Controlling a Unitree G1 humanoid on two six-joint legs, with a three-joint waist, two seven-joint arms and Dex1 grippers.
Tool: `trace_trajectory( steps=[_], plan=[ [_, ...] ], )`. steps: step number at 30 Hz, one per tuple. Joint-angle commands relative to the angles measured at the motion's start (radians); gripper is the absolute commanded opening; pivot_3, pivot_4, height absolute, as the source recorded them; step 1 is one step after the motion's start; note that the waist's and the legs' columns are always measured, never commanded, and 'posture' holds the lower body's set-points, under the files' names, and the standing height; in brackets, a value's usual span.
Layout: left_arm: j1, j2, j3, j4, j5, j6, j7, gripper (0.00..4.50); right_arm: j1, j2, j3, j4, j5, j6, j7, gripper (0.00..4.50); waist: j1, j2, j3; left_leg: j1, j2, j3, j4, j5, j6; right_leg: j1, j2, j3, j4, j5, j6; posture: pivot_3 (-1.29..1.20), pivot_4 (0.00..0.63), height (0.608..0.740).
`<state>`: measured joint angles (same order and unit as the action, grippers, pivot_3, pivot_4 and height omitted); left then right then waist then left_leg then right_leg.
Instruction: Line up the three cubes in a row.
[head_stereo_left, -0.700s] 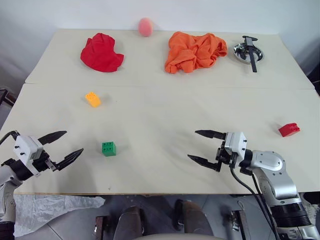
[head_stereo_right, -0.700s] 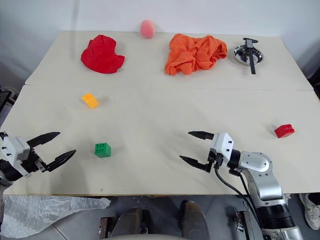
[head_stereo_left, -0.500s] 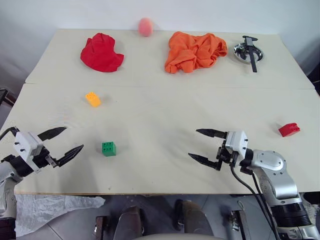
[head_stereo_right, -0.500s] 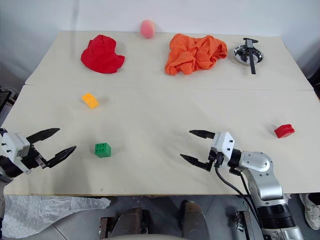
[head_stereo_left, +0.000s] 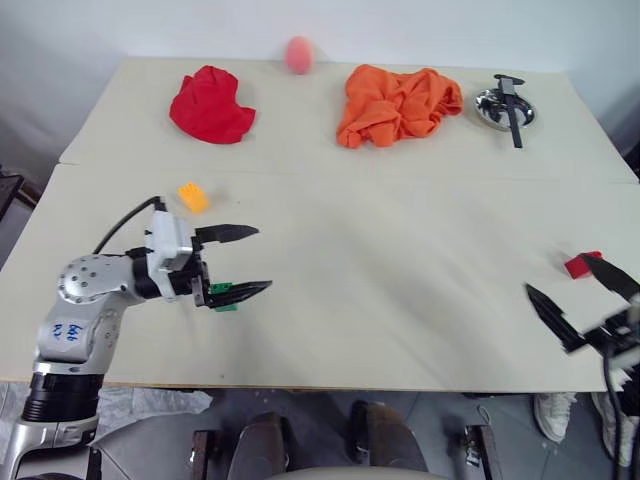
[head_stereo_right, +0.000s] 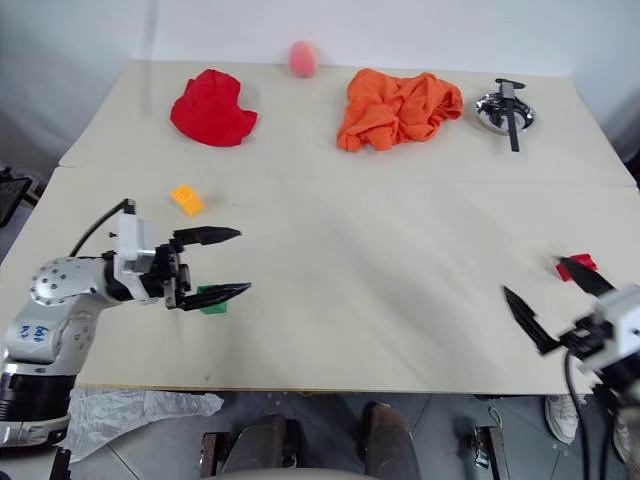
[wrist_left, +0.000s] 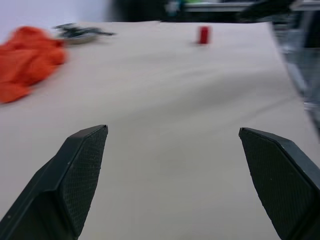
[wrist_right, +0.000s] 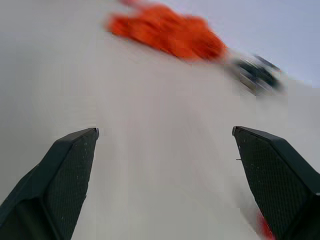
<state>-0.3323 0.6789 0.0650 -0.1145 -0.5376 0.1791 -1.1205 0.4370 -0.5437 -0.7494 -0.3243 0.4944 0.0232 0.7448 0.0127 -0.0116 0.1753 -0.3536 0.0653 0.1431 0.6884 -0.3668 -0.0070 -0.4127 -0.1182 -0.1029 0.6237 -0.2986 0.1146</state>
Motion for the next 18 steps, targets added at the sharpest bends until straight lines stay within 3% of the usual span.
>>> trace_trajectory(
  steps=[1, 6, 10, 14, 18],
  plan=[
    [-0.029, -0.015, -0.028, 0.012, 0.018, -0.002, -0.016, 4.47, 0.058, 0.020, -0.092, 0.114, -0.012, -0.057, -0.004, 4.50, -0.009, 0.000, 0.000, 0.001, 0.000, 0.000, 0.000, 0.000, 0.000, 0.001, 0.001, 0.001, 0.000, 0.000, 0.000, 0.00, 0.150, 0.740],
    [-0.025, -0.020, -0.054, 0.023, 0.042, -0.007, -0.031, 4.47, -0.004, -0.052, -0.046, 0.277, -0.058, -0.063, -0.002, 4.50, -0.030, 0.001, 0.000, 0.003, 0.001, 0.002, -0.002, 0.000, -0.001, 0.001, 0.002, 0.004, 0.000, 0.000, 0.000, 0.00, 0.150, 0.740],
    [-0.009, -0.023, -0.040, 0.011, 0.048, -0.009, -0.014, 4.47, -0.219, -0.190, 0.039, 0.388, -0.071, 0.095, -0.048, 4.50, -0.048, 0.002, 0.000, 0.006, 0.001, 0.004, -0.001, 0.000, -0.001, 0.000, 0.001, 0.009, 0.002, 0.000, 0.000, 0.00, 0.150, 0.740],
    [0.024, -0.022, -0.022, -0.025, 0.037, 0.004, 0.000, 4.47, -0.416, -0.313, 0.148, 0.553, -0.093, 0.162, 0.023, 4.50, -0.036, 0.004, 0.000, 0.010, 0.001, 0.005, -0.004, 0.000, -0.001, 0.000, 0.002, 0.013, 0.002, 0.000, 0.000, 0.00, 0.150, 0.740],
    [0.065, -0.020, 0.004, -0.066, 0.030, 0.006, 0.017, 4.47, -0.702, -0.402, 0.269, 0.821, -0.150, 0.240, 0.032, 4.50, -0.026, 0.004, 0.000, 0.008, 0.000, 0.006, -0.004, 0.000, -0.001, 0.000, 0.002, 0.012, 0.002, 0.000, 0.000, 0.00, 0.150, 0.740]
  ],
)
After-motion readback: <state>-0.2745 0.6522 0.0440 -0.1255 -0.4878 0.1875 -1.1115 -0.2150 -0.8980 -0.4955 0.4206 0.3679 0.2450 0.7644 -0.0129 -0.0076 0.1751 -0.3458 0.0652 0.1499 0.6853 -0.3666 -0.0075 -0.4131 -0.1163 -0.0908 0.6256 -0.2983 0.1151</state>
